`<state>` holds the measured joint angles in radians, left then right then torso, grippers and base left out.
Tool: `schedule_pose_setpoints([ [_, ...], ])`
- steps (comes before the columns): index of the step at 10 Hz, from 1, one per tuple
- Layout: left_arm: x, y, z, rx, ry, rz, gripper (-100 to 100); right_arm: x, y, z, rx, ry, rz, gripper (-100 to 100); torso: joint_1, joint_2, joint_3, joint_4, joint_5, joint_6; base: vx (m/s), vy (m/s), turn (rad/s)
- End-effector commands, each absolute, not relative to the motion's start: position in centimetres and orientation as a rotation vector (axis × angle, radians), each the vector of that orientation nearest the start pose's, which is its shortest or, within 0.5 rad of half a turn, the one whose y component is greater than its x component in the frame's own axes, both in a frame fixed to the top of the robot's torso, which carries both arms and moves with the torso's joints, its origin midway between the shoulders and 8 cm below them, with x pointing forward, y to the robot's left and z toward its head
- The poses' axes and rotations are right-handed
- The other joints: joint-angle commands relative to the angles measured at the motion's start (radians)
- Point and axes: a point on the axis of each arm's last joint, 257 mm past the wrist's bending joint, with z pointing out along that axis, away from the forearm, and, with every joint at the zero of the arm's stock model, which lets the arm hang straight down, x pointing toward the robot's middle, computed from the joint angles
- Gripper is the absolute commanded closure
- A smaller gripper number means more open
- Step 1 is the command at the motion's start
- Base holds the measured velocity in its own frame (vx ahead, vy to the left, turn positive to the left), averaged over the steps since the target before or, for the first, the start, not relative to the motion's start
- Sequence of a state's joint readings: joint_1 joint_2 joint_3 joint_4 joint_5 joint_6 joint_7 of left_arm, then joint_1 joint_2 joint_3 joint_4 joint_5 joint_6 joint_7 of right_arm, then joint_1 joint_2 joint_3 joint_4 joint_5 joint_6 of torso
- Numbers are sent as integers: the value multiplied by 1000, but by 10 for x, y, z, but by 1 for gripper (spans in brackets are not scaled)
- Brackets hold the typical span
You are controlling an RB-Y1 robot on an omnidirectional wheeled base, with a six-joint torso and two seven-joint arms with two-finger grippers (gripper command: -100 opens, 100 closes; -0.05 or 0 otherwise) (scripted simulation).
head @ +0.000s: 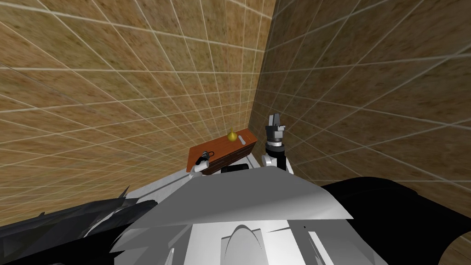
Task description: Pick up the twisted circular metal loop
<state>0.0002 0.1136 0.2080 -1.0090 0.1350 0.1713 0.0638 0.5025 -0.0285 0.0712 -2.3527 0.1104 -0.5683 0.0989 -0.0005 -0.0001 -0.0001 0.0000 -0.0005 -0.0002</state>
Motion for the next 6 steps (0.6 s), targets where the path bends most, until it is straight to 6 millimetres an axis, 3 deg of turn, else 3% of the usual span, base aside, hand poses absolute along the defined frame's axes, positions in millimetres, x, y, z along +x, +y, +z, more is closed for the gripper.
schedule_pose_setpoints([
  [1,414,370,-517,-1947,1370,-694,0,320,-234,65,430,618,1242,0,0,0,0,0,0,0,0,0,0],
  [2,417,372,-512,-1948,1370,-692,100,320,-234,65,430,618,1242,0,0,0,0,0,0,0,-42,-9,-11],
  [5,420,375,-506,-1946,1367,-693,100,320,-234,65,430,618,1242,0,-3,7,4,1,-1,0,-82,-34,-4],
  [6,420,374,-507,-1949,1369,-691,0,320,-234,65,430,618,1242,0,-2,5,3,1,-1,0,-10,-5,2],
])
